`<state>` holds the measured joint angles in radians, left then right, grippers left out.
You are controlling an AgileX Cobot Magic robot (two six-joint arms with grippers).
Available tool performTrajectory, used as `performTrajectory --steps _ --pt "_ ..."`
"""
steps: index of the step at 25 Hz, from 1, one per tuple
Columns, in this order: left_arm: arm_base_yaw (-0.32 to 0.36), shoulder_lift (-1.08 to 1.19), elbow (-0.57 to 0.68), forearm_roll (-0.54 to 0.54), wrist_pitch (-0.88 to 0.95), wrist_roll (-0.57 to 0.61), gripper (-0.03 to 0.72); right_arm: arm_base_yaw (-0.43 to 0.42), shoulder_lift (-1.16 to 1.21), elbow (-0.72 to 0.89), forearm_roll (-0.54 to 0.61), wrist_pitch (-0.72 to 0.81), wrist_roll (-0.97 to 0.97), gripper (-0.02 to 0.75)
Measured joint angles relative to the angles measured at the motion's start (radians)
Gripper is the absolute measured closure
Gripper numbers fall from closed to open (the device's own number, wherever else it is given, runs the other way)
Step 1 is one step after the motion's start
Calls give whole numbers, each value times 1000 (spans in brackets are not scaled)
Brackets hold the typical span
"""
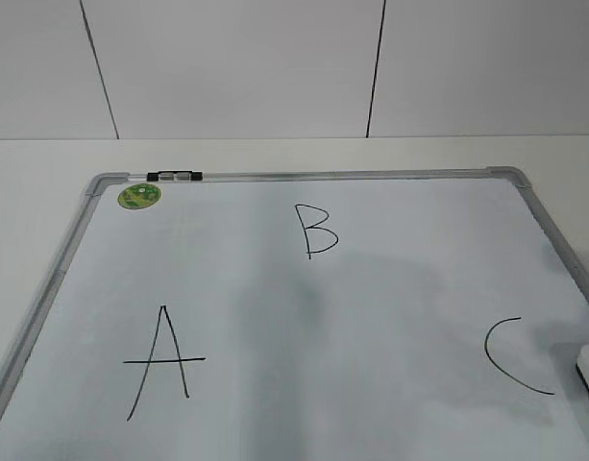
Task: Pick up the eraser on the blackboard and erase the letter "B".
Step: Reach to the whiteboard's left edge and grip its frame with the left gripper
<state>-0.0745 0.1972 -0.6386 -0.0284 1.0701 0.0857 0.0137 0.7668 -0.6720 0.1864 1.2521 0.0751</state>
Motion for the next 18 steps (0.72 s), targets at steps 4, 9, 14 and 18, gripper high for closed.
performTrajectory --steps 4,9,14,18 --pt "0 184 -76 -38 23 0 452 0 57 -18 0 -3 0 155" --pt "0 445 -154 -91 59 -2 452 0 70 -38 0 -6 0 155" --pt "0 696 -216 -116 76 -2 451 0 70 -38 0 -6 0 155" --pt "0 904 -302 -153 87 -3 451 0 71 -39 0 -6 0 155"
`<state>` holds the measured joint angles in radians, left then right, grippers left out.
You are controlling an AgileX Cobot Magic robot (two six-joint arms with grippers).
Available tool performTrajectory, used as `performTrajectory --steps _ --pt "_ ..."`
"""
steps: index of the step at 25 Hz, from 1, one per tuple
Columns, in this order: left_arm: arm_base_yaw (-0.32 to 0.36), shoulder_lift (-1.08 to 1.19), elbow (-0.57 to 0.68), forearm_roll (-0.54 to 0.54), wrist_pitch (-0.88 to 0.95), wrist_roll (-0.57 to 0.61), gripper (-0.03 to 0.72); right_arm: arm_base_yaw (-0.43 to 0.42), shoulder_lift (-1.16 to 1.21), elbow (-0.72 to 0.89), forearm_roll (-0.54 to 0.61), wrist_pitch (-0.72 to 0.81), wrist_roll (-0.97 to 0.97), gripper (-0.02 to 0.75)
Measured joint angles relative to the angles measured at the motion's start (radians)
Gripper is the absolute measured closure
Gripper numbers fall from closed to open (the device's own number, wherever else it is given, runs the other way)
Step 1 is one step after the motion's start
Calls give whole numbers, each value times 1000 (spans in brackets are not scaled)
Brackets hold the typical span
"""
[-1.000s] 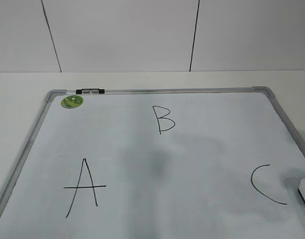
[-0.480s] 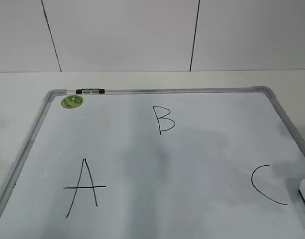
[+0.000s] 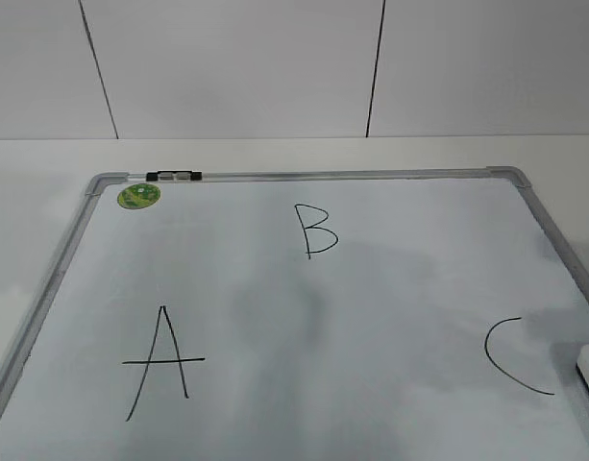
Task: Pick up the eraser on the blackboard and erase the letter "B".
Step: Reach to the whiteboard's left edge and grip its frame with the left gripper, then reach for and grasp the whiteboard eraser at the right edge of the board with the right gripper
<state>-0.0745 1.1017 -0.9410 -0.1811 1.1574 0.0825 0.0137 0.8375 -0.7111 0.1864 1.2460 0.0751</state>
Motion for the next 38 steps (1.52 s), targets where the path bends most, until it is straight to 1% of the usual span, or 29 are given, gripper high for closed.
performTrajectory --steps 8,12,21,36,38 --pt "0 369 -218 -9 -7 0 461 0 0 0 -2 0 -2 155" --pt "0 502 -282 1 -35 -1 461 0 0 0 -4 0 -2 155" --pt "0 720 -333 13 -118 8 462 0 0 0 -4 0 -2 155" --pt "0 850 -335 9 -187 39 464 0 0 0 -9 0 -3 155" --pt "-9 860 -335 7 -191 43 464 0 0 0 -11 0 -3 155"
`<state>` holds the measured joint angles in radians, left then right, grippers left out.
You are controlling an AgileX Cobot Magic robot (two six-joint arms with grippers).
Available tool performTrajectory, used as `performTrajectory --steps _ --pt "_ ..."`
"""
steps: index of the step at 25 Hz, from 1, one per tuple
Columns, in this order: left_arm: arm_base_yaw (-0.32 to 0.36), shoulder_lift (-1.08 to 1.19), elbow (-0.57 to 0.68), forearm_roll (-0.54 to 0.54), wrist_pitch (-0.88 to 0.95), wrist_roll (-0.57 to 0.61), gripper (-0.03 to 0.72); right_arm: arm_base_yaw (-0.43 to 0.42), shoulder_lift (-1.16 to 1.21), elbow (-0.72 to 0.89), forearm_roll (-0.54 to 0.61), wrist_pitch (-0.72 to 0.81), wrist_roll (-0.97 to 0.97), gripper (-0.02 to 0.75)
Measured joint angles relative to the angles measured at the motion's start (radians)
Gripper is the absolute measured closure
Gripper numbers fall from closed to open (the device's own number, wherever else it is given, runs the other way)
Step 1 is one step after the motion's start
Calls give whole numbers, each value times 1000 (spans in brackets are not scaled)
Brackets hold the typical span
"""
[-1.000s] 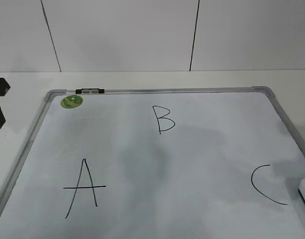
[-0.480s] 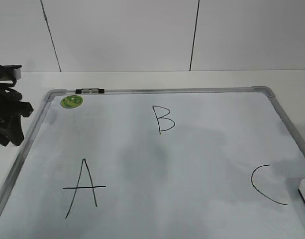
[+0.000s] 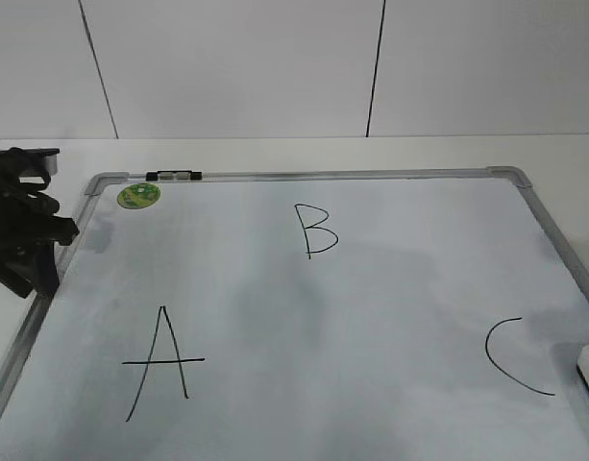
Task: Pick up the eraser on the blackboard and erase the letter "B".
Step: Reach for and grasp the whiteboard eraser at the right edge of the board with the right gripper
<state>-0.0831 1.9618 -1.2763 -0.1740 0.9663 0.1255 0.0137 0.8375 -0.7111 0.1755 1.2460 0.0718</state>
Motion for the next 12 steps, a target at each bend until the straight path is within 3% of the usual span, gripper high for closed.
performTrajectory --steps 5,12 --pt "-41 11 -2 15 -21 7 463 0 0 0 -1 0 0 155" --pt "-50 11 -2 21 -31 7 463 0 0 0 -5 0 0 155"
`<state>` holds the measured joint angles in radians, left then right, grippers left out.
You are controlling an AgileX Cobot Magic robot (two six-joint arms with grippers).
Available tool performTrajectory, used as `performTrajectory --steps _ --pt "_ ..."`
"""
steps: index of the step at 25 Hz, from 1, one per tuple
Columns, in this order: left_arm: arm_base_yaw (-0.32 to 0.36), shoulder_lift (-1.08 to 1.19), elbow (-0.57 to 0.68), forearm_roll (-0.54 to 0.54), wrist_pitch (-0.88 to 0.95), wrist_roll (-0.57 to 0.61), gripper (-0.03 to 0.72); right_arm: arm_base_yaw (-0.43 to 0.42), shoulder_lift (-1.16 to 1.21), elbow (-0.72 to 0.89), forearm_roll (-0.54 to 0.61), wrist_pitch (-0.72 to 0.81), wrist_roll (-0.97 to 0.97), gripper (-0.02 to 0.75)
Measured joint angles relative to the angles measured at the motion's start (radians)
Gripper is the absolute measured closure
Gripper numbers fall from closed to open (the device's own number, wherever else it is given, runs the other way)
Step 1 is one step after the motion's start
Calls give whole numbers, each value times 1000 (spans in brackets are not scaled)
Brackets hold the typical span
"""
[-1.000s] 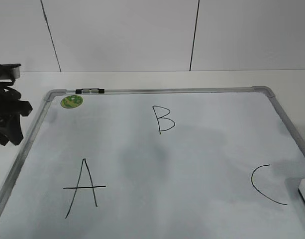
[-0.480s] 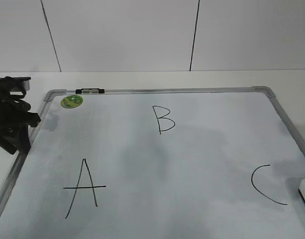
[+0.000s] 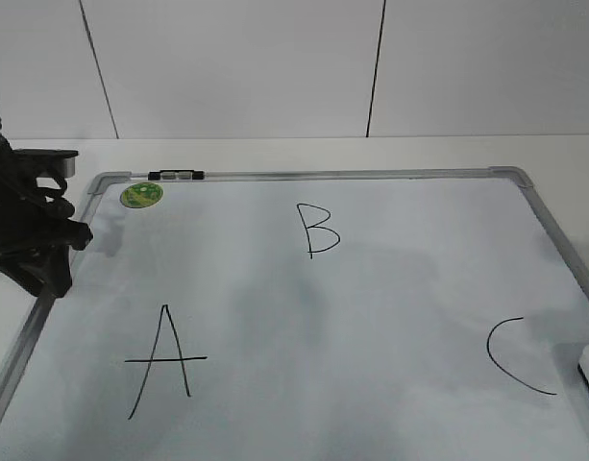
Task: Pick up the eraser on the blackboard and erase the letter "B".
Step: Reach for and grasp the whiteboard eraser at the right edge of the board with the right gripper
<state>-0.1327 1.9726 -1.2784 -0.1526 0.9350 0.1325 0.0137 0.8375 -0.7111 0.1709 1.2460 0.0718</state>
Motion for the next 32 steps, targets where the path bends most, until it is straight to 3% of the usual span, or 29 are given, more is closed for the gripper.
performTrajectory --steps 5,14,20,26,32 --pt "0 0 0 0 0 0 459 0 0 0 0 0 0 155" --pt "0 4 -2 -21 10 -27 363 0 0 0 0 0 0 155" --pt "42 8 -6 -35 23 -37 360 0 0 0 -2 0 0 155" --pt "52 8 -6 -37 30 -39 370 0 0 0 -7 0 0 155" --pt "52 8 -6 -45 32 -40 459 0 0 0 -25 0 0 155"
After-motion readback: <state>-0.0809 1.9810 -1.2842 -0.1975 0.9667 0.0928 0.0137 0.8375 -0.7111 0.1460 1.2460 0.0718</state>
